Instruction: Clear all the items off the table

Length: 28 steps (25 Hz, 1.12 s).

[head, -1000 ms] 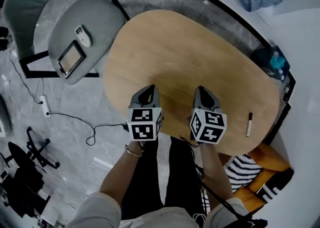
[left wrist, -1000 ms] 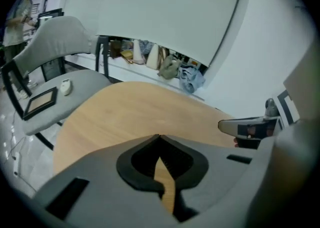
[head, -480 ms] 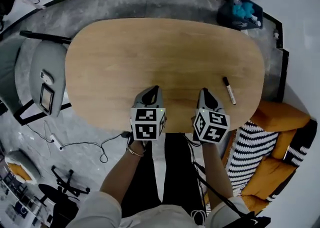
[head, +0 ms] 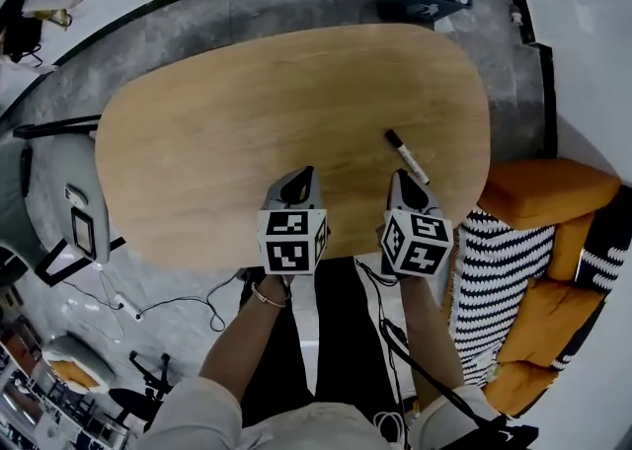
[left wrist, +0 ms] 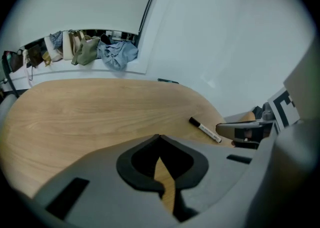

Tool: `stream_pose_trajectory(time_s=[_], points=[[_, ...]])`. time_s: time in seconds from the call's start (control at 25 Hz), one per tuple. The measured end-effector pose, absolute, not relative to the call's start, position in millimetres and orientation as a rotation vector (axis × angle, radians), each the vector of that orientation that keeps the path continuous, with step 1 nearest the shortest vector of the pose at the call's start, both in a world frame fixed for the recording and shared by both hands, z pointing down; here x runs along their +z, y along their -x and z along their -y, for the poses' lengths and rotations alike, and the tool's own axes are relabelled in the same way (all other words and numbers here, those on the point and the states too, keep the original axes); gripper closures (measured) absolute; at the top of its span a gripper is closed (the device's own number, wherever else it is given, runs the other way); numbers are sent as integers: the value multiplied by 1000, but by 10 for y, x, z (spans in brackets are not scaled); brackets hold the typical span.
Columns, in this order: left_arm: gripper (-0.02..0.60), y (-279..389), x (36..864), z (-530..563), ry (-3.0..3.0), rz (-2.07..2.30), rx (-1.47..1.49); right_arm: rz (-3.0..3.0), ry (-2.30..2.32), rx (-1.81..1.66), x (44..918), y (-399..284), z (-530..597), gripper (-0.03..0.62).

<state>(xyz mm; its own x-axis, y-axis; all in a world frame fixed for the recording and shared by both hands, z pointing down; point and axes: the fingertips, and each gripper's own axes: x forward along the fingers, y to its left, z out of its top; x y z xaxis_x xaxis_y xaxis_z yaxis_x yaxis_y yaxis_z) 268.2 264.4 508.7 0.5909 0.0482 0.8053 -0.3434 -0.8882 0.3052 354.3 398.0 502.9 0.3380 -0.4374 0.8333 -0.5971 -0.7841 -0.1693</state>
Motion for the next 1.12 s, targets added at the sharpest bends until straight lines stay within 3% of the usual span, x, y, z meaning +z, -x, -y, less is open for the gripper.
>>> stream_pose_trajectory(time_s=[0.56, 0.64, 0.8, 1.12], points=[[574, -2910, 5299, -2892, -2391, 225, 1272, 993, -2329, 1466, 5268, -3792, -4266, 563], [574, -2872, 5323, -2863, -2386, 231, 1281, 1039, -2267, 1425, 5285, -3802, -4217, 492], [574, -2796, 5382, -2817, -2380, 246, 1306, 1130, -2121, 1371, 5360, -3806, -4167, 451], [574, -2837, 5425, -2795, -2386, 247, 1327, 1191, -1969, 1359, 5518, -3844, -4188, 441]])
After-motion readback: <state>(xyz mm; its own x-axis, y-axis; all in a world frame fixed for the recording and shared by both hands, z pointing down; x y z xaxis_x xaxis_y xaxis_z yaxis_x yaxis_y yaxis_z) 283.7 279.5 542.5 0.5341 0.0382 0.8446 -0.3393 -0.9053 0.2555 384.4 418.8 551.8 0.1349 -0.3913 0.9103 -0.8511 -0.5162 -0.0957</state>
